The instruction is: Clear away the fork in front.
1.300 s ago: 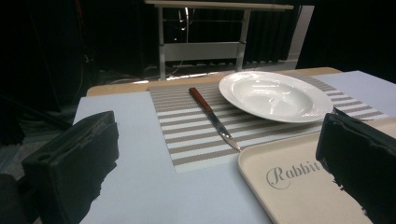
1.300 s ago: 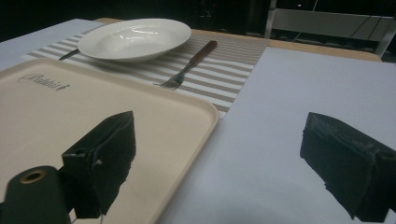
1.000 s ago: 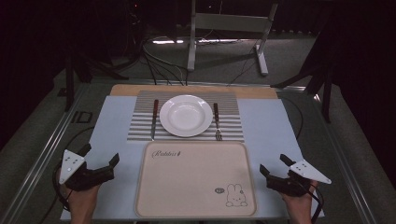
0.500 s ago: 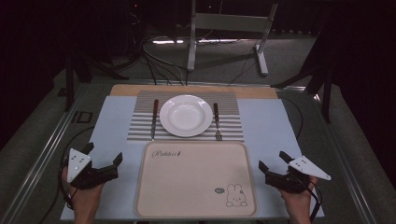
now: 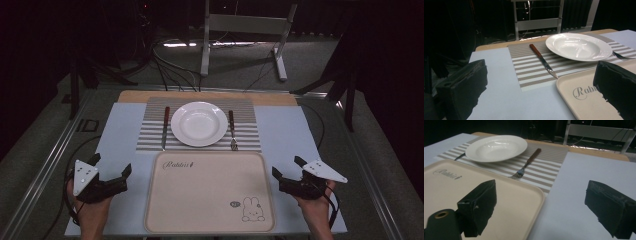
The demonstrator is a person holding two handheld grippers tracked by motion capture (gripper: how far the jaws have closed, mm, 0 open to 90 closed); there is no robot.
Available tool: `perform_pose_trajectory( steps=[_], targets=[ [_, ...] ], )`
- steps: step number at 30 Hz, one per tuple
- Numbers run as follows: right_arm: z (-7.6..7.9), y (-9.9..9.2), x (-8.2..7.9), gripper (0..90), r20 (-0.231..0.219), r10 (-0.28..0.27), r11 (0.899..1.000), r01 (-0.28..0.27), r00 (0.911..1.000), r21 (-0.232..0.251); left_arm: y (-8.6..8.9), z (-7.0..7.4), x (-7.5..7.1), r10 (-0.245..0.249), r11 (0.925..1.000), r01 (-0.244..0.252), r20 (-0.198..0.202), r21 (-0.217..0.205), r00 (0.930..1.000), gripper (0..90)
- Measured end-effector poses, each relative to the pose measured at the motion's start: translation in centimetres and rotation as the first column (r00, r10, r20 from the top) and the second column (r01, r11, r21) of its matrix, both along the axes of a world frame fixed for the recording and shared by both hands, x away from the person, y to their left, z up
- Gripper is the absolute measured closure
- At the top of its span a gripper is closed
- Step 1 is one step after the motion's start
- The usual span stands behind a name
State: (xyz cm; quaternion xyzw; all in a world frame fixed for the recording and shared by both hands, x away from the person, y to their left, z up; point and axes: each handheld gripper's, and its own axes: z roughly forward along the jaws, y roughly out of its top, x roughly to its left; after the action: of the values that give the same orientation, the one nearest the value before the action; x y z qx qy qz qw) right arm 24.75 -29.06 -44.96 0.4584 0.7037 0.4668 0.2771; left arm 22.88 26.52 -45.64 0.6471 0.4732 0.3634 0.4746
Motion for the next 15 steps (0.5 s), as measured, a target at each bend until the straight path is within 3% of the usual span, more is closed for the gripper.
perform_pose_trajectory(
  steps=[15],
  targets=[
    [1.8, 1.7, 2.5, 10.5, 0.022, 0.009, 1.0, -0.008, 0.9997, -0.01, 0.0, -0.1, 0.0, 0.018, 0.9998, -0.018, -0.006, 0.002, 0.9998, 0.0]
  ],
)
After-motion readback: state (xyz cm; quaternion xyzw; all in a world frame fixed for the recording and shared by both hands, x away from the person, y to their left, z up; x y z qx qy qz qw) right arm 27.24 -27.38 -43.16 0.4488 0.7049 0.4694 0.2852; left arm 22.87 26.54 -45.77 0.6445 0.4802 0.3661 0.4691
